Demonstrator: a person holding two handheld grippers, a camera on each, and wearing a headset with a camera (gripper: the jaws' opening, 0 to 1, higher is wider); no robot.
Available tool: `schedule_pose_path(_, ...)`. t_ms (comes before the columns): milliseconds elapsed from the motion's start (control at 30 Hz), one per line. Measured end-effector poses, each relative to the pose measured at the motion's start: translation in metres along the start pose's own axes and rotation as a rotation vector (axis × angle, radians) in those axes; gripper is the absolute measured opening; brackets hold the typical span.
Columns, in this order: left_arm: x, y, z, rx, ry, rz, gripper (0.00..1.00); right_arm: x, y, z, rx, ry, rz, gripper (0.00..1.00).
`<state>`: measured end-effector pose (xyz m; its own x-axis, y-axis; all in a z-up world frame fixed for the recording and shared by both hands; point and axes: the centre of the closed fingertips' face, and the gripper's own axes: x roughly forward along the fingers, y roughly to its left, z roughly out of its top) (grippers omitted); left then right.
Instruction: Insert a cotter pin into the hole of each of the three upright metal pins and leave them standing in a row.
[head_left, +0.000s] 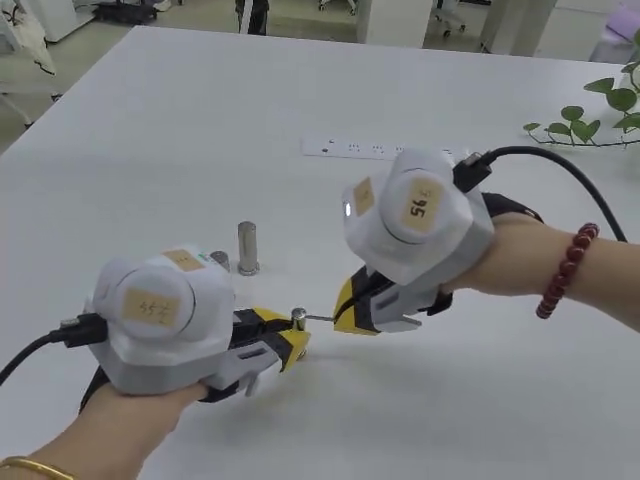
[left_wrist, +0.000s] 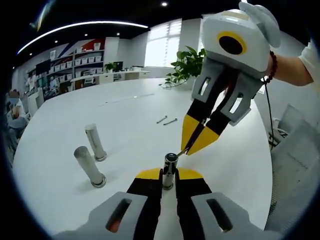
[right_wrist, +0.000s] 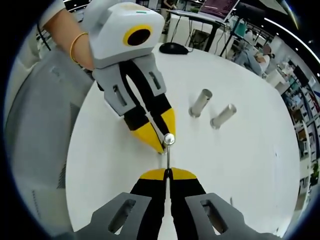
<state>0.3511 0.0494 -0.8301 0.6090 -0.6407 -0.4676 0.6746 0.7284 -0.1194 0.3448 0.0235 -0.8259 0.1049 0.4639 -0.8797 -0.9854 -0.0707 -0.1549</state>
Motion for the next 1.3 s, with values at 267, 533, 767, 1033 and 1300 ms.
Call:
schedule_pose_path(267,0.000,-0.001,0.000,0.021,0.003,-0.006,0.08,0.001,0.000,0.003,-0.018,0.016,0.007,0.02)
schedule_pose_path(533,0.002,-0.001,-0.002,0.024,0.009,-0.007,0.07,0.000,0.001,0.006,-0.040,0.043,0.011,0.03)
schedule_pose_path(767,0.003,-0.003,-0.003,0.027,0.011,-0.010,0.07,-0.002,0.002,0.013,-0.038,0.036,0.020,0.03)
schedule_pose_path(1033,0.004,-0.003,-0.004,0.028,0.014,-0.011,0.07,0.001,0.002,0.016,-0.003,0.021,0.028,0.03)
schedule_pose_path(1300,0.005,-0.003,-0.004,0.006,0.013,-0.012,0.08,0.003,0.002,0.018,0.033,0.000,0.040,0.03)
